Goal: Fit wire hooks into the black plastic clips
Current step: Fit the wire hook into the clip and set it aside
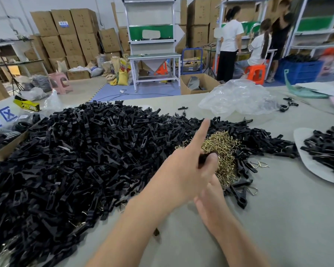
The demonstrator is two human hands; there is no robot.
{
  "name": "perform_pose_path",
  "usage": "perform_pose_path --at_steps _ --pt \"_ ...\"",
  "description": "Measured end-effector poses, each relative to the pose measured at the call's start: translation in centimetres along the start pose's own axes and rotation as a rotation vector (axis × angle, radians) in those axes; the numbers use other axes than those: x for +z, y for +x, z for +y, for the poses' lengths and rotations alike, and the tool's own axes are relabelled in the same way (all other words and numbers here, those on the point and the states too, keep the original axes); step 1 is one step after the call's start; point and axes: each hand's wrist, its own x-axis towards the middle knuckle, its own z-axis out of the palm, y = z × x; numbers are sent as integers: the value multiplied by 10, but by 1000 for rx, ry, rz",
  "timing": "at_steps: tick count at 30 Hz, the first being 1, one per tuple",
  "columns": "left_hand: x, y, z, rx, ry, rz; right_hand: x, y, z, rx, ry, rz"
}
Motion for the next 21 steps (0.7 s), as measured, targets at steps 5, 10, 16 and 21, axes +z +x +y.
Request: perform_pose_path --at_steps 5,10,16,21 --pt "-6 23 18 36 44 44 -6 2 -2 19 99 70" --pt "-2 1 -13 -111 -87 167 -7 3 3 28 120 52" --pt "6 -49 -63 -231 -276 367 -4 4 6 40 34 79" --pt "10 -59 -78 -282 -446 498 0 2 6 73 -34 53"
